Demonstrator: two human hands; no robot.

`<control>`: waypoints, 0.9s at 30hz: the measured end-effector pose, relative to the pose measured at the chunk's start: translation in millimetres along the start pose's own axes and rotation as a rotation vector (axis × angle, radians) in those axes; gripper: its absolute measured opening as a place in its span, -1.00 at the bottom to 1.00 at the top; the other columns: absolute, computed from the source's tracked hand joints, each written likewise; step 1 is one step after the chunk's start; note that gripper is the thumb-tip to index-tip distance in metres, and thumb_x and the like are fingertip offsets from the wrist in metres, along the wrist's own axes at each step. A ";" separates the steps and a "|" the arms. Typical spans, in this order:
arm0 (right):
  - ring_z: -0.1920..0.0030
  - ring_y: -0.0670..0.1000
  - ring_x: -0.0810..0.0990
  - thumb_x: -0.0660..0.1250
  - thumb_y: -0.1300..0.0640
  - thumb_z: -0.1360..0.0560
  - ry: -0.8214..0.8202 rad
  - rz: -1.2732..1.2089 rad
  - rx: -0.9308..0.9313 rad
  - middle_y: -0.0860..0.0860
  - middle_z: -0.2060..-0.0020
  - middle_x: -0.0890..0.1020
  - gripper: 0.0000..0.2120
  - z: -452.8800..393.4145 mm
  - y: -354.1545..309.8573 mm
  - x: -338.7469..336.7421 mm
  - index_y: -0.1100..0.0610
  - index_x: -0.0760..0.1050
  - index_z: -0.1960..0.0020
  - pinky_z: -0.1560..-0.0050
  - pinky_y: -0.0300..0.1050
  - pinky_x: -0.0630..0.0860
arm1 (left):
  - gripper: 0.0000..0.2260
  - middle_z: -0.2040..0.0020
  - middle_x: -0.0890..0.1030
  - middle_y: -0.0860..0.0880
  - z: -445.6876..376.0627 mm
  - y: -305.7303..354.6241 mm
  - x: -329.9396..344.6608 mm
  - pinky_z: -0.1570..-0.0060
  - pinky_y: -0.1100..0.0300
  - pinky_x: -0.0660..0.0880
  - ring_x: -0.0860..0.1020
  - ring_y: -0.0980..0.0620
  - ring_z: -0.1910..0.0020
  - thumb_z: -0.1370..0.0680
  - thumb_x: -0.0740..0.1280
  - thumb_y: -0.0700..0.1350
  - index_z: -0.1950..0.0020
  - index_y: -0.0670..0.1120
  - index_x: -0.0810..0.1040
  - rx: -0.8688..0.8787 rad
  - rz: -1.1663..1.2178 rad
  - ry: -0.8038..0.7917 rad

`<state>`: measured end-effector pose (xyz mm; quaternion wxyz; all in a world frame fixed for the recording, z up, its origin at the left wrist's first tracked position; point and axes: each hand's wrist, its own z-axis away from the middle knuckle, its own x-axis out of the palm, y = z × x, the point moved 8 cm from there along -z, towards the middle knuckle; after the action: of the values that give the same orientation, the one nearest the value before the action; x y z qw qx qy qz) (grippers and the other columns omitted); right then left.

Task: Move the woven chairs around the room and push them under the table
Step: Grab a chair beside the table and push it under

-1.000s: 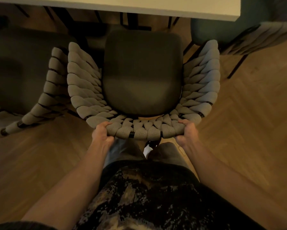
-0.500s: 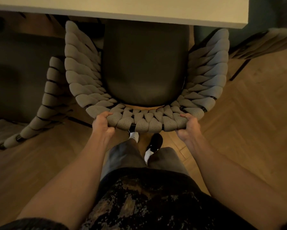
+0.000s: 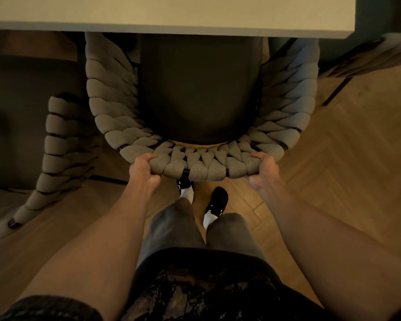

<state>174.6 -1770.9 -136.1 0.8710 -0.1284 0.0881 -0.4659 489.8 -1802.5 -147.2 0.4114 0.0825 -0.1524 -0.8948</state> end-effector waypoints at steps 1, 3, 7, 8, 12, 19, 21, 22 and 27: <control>-0.05 0.23 0.61 0.34 0.38 -0.51 0.003 0.010 0.001 0.19 -0.12 0.58 -0.61 -0.1 -1.0 0.4 0.20 0.44 -0.31 0.17 0.15 0.58 | -0.75 -0.14 0.55 -0.24 -0.7 -0.2 0.9 -0.09 -0.21 0.58 0.59 -0.28 -0.10 -0.52 0.31 -0.41 -0.14 -0.17 0.47 -0.004 -0.006 -0.002; 0.01 0.22 0.60 0.33 0.39 -0.52 0.009 0.020 0.004 0.19 -0.07 0.58 -0.63 0.2 -2.9 0.7 0.21 0.45 -0.30 0.22 0.13 0.55 | -0.69 -0.16 0.55 -0.24 -1.5 -0.2 1.7 -0.12 -0.21 0.58 0.60 -0.28 -0.10 -0.51 0.31 -0.41 -0.23 -0.19 0.47 -0.005 -0.021 -0.001; -0.05 0.23 0.62 0.33 0.38 -0.52 0.010 0.045 0.008 0.20 -0.17 0.59 -0.59 -2.1 -2.7 0.6 0.22 0.46 -0.35 0.17 0.15 0.58 | -0.61 -0.13 0.55 -0.24 -1.9 0.1 2.3 -0.15 -0.22 0.56 0.59 -0.29 -0.08 -0.50 0.30 -0.42 -0.32 -0.21 0.45 0.004 -0.036 0.019; -0.07 0.24 0.62 0.33 0.38 -0.51 0.013 0.051 0.010 0.20 -0.18 0.59 -0.57 -2.2 -2.2 0.2 0.22 0.46 -0.36 0.14 0.16 0.59 | -0.62 -0.11 0.55 -0.23 -1.8 0.5 1.8 -0.17 -0.23 0.56 0.59 -0.28 -0.07 -0.50 0.30 -0.42 -0.31 -0.20 0.45 0.011 -0.035 0.023; -0.11 0.26 0.62 0.32 0.38 -0.50 0.029 0.066 0.002 0.22 -0.17 0.59 -0.57 -2.9 -2.6 -1.0 0.22 0.46 -0.36 0.09 0.18 0.62 | -0.68 -0.07 0.55 -0.22 -0.4 -0.5 2.3 -0.12 -0.18 0.58 0.60 -0.26 -0.02 -0.52 0.28 -0.42 -0.24 -0.20 0.45 0.014 -0.039 0.011; -0.11 0.26 0.61 0.33 0.37 -0.53 0.003 0.110 0.000 0.21 -0.09 0.57 -0.70 -5.9 -4.6 -2.0 0.20 0.44 -0.24 -0.16 0.28 0.58 | -0.70 -0.07 0.54 -0.23 -1.2 0.4 1.9 -0.10 -0.17 0.58 0.60 -0.27 -0.05 -0.53 0.26 -0.41 -0.23 -0.18 0.41 0.023 -0.087 0.002; -0.13 0.27 0.62 0.35 0.35 -0.52 0.002 0.130 0.005 0.23 -0.12 0.59 -0.68 -7.4 -4.4 -2.8 0.22 0.45 -0.26 -0.18 0.29 0.58 | -0.74 -0.08 0.54 -0.23 -3.2 0.0 0.0 -0.13 -0.17 0.58 0.60 -0.27 -0.06 -0.53 0.28 -0.39 -0.18 -0.18 0.43 0.025 -0.102 -0.001; -0.14 0.28 0.63 0.36 0.35 -0.51 0.001 0.140 0.012 0.23 -0.15 0.60 -0.63 -7.0 -4.4 -3.3 0.22 0.46 -0.30 -0.16 0.30 0.59 | -0.73 -0.11 0.55 -0.24 -3.5 0.2 -1.1 -0.14 -0.17 0.58 0.60 -0.27 -0.08 -0.53 0.29 -0.38 -0.21 -0.18 0.44 0.020 -0.115 -0.003; -0.17 0.32 0.62 0.37 0.35 -0.49 0.001 0.150 0.033 0.24 -0.23 0.58 -0.54 -2.5 -5.5 -4.2 0.20 0.44 -0.36 -0.19 0.39 0.55 | -0.65 -0.21 0.56 -0.26 1.8 1.3 -3.2 -0.05 -0.19 0.60 0.61 -0.28 -0.12 -0.54 0.32 -0.29 -0.32 -0.16 0.43 -0.029 -0.187 -0.039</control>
<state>167.3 -1770.7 -136.6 0.9054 -0.1067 0.0900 -0.4010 492.3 -1800.5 -145.0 0.3242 0.0730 -0.1393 -0.9328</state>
